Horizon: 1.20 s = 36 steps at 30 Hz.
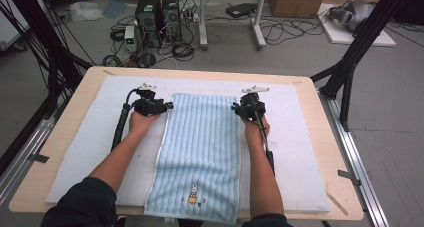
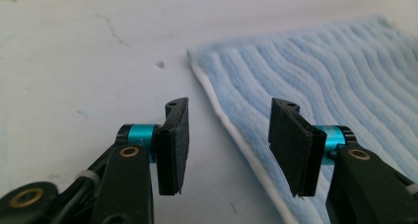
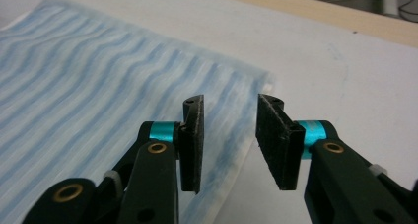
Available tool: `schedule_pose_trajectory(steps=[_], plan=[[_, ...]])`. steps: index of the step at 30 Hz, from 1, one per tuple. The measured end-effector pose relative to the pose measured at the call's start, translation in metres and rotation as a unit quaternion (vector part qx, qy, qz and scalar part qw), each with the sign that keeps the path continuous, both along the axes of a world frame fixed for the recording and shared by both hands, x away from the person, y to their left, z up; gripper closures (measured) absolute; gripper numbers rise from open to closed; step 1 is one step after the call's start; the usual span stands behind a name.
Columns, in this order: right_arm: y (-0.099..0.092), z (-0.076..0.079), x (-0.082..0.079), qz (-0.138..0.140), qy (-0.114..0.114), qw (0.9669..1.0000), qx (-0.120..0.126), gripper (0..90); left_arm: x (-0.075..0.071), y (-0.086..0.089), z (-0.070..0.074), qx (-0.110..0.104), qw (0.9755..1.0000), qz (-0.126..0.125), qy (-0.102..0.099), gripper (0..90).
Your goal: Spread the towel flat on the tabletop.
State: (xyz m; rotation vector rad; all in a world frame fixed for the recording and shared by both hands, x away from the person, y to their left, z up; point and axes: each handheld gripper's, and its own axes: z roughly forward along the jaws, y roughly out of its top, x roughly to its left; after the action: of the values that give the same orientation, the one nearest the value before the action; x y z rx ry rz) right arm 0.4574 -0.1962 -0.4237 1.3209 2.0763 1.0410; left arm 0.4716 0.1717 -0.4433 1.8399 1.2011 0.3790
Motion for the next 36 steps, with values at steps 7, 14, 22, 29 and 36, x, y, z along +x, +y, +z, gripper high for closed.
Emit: schedule_pose_trajectory(steps=[7, 14, 22, 29, 36], plan=[[-0.009, -0.013, -0.018, 0.039, 0.047, 0.9981, 0.0, 63.1, -0.003, -0.016, -0.005, 0.051, 0.9984, -0.026, 0.006, 82.1], [-0.004, -0.021, -0.009, 0.043, 0.057, 0.9974, -0.009, 86.3, 0.0, -0.017, -0.007, 0.053, 0.9986, -0.001, -0.006, 88.0], [0.015, -0.026, 0.012, -0.005, 0.016, 0.9996, -0.024, 85.5, 0.017, -0.012, -0.006, 0.057, 0.9971, 0.044, -0.027, 87.7], [0.002, -0.021, 0.008, 0.001, 0.023, 0.9997, 0.009, 59.4, 0.016, -0.005, -0.006, 0.038, 0.9987, 0.035, -0.005, 59.0], [-0.007, -0.014, -0.011, -0.001, 0.015, 0.9996, 0.023, 60.9, 0.0, 0.001, -0.001, 0.026, 0.9994, 0.024, -0.004, 52.4]])
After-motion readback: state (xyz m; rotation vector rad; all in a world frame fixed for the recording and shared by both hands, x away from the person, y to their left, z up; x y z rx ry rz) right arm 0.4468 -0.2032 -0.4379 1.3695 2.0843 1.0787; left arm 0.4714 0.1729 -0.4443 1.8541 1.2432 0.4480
